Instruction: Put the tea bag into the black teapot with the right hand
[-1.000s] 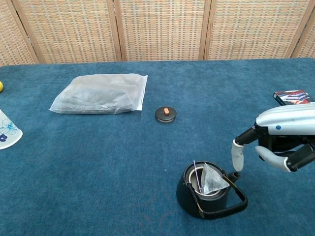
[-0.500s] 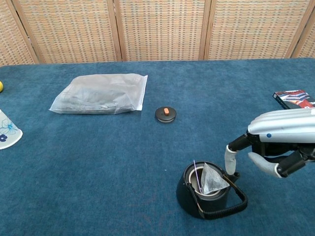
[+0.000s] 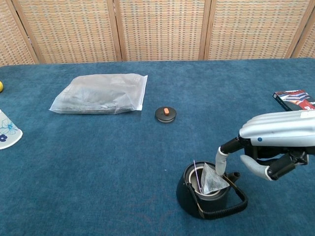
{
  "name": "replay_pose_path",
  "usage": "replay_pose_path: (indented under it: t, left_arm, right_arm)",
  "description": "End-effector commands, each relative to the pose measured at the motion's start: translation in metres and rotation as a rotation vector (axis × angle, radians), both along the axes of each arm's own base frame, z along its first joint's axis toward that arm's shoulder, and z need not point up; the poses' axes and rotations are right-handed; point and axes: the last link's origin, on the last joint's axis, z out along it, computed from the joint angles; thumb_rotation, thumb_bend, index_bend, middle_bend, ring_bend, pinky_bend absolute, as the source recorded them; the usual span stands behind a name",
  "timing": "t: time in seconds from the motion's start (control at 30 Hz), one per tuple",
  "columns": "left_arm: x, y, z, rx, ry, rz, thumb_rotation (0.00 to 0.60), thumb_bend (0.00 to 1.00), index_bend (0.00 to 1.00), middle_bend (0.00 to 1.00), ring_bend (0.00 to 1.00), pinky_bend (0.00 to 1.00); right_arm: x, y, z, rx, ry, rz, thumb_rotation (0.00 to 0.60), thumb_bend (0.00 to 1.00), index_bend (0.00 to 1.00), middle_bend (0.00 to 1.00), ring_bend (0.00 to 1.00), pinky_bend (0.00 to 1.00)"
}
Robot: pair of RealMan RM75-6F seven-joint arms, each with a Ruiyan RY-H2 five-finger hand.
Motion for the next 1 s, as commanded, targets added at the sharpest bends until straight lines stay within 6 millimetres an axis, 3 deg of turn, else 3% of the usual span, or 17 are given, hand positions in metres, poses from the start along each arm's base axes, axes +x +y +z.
replay_pose_path:
  t: [0.03,1.0]
  left_arm:
    - [-0.001,0.0,0.0,-0.001,-0.001,0.004,0.6,0.54,0.03,0.0,0.0,0.0]
    - [-0.004,0.0,-0.001,-0.003,-0.007,0.007,0.6,0.54,0.03,0.0,0.0,0.0]
  right_arm:
    - [0.003,-0.001,-0.002,0.0,-0.001,0.005,0.273,0.96,0.34,1.0,1.0,1.0]
    - [0.013,-0.002,-0.015,0.002,0.002,0.013,0.274,0.96,0.34,1.0,1.0,1.0]
